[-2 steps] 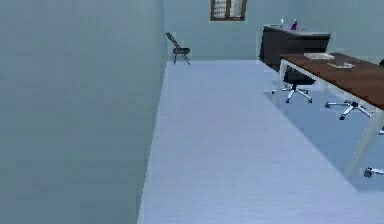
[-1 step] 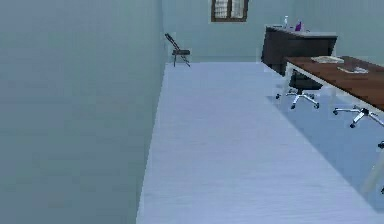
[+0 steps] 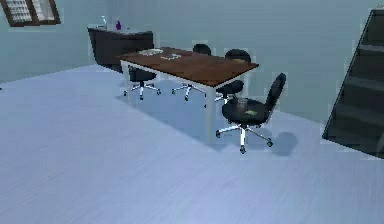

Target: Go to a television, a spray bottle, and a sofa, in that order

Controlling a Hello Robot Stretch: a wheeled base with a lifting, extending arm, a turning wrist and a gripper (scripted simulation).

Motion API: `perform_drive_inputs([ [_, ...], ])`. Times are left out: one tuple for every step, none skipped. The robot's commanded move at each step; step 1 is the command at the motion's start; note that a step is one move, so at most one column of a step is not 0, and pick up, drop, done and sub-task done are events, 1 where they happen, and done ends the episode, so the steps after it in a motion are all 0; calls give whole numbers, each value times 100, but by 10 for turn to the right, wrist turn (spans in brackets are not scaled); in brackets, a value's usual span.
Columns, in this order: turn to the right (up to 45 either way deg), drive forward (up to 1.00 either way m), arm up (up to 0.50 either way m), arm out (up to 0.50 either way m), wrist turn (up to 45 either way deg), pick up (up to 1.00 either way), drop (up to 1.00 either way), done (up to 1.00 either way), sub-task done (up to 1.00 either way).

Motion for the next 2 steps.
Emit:
perform_drive_inputs([
  [390,0,0,0,0,0,0,0,0],
  [0,30,0,0,0,0,0,0,0],
])
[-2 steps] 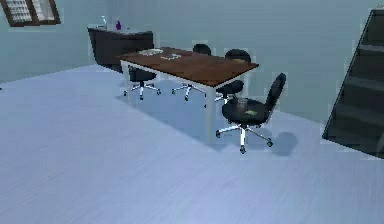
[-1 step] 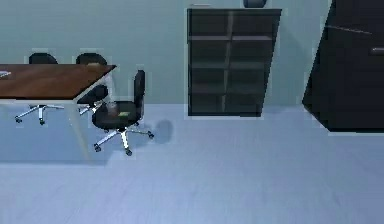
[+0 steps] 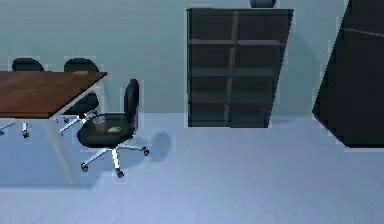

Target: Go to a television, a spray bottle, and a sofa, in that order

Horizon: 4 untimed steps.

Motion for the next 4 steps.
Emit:
perform_drive_inputs([
  [-450,0,0,0,0,0,0,0,0],
  [-360,0,0,0,0,0,0,0,0],
  [0,100,0,0,0,0,0,0,0],
  [-30,0,0,0,0,0,0,0,0],
])
